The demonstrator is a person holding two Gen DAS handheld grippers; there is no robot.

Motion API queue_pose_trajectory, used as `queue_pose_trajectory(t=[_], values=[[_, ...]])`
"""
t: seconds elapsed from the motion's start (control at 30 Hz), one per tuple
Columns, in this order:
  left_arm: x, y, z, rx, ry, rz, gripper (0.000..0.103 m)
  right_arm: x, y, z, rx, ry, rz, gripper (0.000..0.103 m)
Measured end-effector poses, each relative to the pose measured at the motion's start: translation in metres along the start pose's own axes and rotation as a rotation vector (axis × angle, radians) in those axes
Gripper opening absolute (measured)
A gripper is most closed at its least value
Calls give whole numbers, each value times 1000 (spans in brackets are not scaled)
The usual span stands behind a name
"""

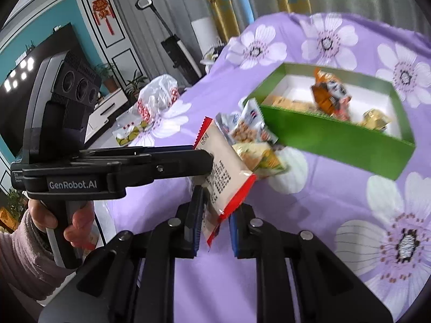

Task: Organize snacks
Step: 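Grasp the red-striped biscuit pack with the right gripper and lift it, then lower the red-striped biscuit pack into the green box and release it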

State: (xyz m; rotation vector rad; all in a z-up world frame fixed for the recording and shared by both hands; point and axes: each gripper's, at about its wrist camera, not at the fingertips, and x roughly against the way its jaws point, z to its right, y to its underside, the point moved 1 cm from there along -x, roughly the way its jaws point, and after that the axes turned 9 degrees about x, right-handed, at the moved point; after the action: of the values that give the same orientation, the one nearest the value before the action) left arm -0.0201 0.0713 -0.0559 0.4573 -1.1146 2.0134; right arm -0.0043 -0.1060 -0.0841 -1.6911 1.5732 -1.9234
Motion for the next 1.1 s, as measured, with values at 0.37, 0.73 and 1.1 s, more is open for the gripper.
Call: queue_pose_trajectory(t=[0.37,0.73,1.1], values=[[-12,-28,48,-84,32,31,39,41,-13,25,6,64,95,18],[-37,-77,58,-88,56,58,39,43,-49,66,14,91,142,18],[-82,-105,19,-1,19,7,39,-8,-69,100,-10,66,66,18]])
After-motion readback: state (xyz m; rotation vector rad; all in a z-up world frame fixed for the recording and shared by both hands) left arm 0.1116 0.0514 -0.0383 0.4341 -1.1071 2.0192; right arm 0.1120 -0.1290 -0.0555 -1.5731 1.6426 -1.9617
